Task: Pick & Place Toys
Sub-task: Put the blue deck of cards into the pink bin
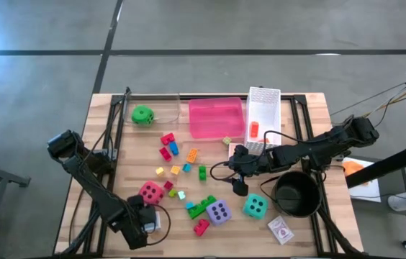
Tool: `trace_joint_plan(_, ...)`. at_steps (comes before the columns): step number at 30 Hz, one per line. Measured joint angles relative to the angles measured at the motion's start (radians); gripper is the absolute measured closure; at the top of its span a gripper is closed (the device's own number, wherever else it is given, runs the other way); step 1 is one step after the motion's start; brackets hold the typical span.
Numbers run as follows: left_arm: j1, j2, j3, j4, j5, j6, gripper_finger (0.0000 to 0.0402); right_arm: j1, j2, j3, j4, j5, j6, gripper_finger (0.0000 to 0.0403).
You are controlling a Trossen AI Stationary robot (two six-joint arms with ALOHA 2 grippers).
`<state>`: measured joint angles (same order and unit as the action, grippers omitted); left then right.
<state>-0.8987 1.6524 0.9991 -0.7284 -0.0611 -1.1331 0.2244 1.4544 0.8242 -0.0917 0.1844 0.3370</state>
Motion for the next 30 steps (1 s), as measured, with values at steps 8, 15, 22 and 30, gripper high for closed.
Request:
trace_joint_plan(8,-0.001,0.002,-0.06,0.016,-0.006,-0.047,0.0071,0.0,0.0,0.0,0.0,0.0,0.0,0.0097)
trace_joint_plan(15,-0.001,0.002,-0.089,0.073,-0.006,-0.047,0.0071,0.0,0.0,0.0,0.0,0.0,0.0,0.0097)
trace_joint_plan(22,-0.001,0.035,-0.082,0.077,-0.006,0.023,0.0071,0.0,0.0,0.0,0.0,0.0,0.0,0.0097)
trace_joint_plan(30,-0.002,0.044,-0.075,0.081,-0.001,0.032,0.0071,0.0,0.0,0.0,0.0,0.0,0.0,0.0097)
